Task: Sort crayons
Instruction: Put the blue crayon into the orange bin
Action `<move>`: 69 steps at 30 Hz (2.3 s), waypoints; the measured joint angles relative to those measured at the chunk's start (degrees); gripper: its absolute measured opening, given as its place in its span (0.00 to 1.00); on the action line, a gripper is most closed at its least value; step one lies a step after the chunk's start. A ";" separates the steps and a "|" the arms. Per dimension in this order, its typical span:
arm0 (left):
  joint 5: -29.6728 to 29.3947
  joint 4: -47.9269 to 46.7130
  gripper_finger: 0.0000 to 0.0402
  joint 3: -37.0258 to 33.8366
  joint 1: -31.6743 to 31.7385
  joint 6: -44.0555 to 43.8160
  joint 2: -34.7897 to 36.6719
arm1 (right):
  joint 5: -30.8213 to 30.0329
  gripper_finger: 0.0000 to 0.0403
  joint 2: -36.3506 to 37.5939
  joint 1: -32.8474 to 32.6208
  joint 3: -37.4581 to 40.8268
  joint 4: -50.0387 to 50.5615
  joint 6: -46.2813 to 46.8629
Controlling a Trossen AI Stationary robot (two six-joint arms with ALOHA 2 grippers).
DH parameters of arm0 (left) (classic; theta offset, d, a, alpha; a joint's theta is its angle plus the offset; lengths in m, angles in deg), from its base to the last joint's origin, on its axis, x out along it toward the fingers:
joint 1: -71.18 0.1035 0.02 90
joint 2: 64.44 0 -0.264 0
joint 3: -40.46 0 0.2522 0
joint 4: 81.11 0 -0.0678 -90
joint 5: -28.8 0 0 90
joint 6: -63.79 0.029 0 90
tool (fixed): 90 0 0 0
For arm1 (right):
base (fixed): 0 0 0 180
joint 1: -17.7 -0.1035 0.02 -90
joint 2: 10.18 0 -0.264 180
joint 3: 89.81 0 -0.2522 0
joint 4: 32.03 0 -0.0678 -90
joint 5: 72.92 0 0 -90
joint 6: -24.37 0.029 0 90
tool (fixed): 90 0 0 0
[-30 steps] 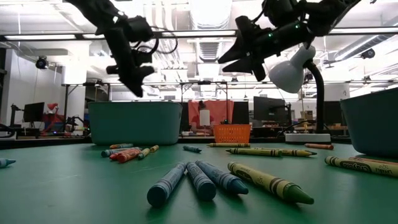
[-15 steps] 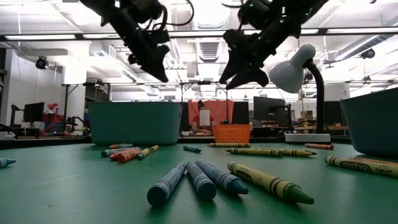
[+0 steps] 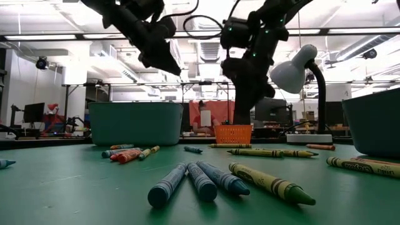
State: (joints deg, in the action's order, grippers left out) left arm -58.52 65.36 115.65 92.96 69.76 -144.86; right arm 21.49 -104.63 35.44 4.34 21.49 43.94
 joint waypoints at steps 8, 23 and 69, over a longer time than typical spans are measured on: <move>4.61 6.96 0.16 -3.98 -0.13 -1.14 1.00 | 0.02 0.30 -1.36 -1.79 -1.56 7.63 -0.04; 12.30 18.57 0.16 -14.89 -0.16 -2.52 10.63 | 0.01 0.30 -0.90 -3.21 -1.56 19.33 2.97; 9.83 14.87 0.16 -16.24 -0.22 -3.39 34.93 | -6.21 0.30 -23.89 -14.49 -20.33 -2.16 16.61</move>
State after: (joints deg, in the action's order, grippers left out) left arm -48.69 80.23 99.41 92.74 66.38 -109.93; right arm 15.28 -128.52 20.95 -15.99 19.33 60.55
